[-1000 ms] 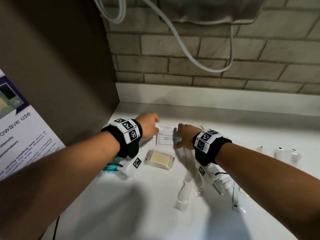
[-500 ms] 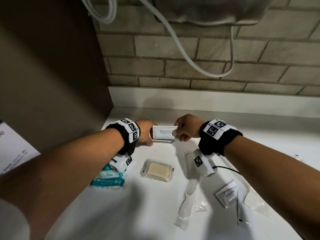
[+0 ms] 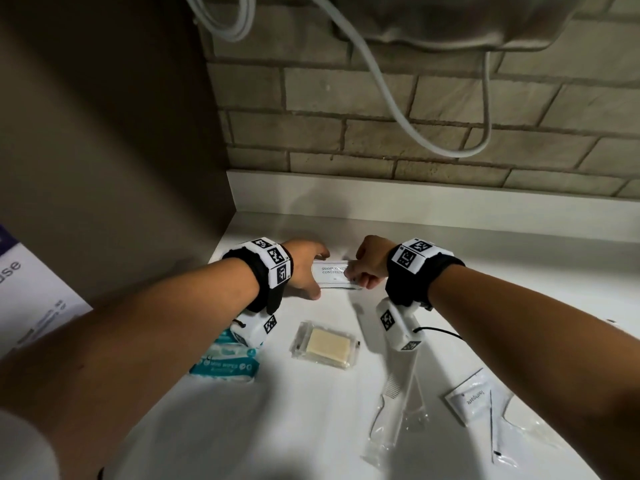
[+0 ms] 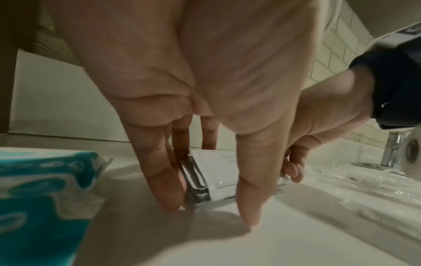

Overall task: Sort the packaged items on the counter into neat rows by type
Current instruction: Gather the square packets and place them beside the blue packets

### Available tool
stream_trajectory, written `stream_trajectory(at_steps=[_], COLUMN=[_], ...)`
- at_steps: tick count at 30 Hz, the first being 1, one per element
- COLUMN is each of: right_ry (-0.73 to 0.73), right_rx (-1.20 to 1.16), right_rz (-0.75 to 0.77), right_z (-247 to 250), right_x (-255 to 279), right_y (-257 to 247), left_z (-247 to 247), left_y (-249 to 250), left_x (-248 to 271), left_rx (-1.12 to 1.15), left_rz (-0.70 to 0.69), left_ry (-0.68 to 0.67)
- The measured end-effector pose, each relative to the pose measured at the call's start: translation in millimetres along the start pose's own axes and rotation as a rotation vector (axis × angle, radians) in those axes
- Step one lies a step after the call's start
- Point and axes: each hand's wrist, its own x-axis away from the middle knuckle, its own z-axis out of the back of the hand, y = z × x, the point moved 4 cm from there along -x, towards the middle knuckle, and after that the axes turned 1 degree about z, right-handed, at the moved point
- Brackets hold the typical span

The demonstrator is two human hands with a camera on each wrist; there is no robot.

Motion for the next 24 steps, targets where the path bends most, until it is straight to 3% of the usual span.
stream_trajectory(at_steps=[4, 8, 14, 24], right_ry=[0.04, 0.147, 0.02, 0.021], right_rx=[-0.002, 0.212, 0.539, 0.571], right_rz=[-0.013, 0.057, 0.196, 0.239], right_z=[1, 3, -10, -17], right_x=[1, 5, 14, 13], right_y=[-4, -7, -17, -24], left_z=[-1, -2, 0, 2], left_y=[8, 7, 9, 13], left_x=[-3, -6, -8, -8], left_rx=[-0.07, -0.109, -0.144, -0.202], left_rz=[-0.01, -0.002, 0.012, 0.028], left_ry=[-0.018, -0.051, -0.087, -0.103])
